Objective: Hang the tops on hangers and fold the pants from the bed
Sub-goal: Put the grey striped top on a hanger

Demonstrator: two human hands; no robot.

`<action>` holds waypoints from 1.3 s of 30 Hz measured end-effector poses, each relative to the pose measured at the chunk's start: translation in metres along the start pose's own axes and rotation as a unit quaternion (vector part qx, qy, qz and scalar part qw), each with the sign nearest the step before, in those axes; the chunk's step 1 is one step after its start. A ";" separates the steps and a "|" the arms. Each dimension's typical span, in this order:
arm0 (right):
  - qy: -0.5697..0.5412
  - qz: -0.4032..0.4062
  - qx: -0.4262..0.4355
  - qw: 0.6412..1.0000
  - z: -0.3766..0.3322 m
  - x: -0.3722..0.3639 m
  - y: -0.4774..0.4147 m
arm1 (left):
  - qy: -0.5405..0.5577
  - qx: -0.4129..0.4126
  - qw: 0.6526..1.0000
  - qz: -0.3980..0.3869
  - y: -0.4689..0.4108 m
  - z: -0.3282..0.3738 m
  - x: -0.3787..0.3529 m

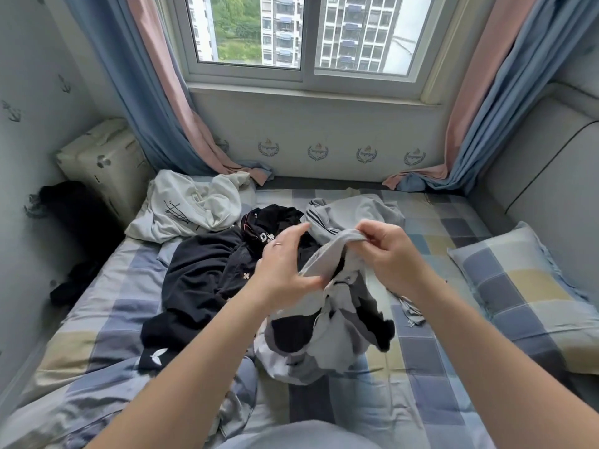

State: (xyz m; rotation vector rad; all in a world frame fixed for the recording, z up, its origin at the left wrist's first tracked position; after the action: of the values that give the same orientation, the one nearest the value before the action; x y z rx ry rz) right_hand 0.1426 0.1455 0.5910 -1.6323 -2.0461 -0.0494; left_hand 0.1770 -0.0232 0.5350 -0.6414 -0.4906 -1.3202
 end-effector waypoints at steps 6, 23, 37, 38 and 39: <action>-0.028 0.016 0.017 0.999 -0.019 -0.001 -0.002 | 0.206 -0.040 0.975 -0.075 0.001 0.027 -0.023; 0.137 -0.039 -0.300 0.943 0.167 -0.042 0.085 | 0.452 0.216 0.863 0.064 0.000 -0.023 -0.007; -0.016 0.095 -0.141 0.985 0.062 0.000 0.003 | 0.159 0.157 0.973 -0.060 0.012 -0.029 -0.030; -0.014 0.051 -0.126 0.991 0.051 -0.009 0.003 | 0.161 0.120 0.977 -0.071 0.010 -0.019 -0.033; -0.014 0.012 -0.115 0.993 0.040 -0.018 0.003 | 0.164 0.093 0.978 -0.085 0.010 -0.009 -0.036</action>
State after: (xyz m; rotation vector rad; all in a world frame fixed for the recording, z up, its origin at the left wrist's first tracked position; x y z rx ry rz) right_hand 0.1333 0.1436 0.5476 -1.8039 -2.1044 -0.2636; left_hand 0.1797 -0.0023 0.5031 -0.2224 -0.3985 -1.4872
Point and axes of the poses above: each hand's wrist, its own y-axis away from the middle knuckle, its own x-axis out of the back of the hand, z = x × y, the point moved 7 cm from there along -y, towards the middle knuckle, and after that the axes turned 11 degrees about z, right-handed, at the moved point
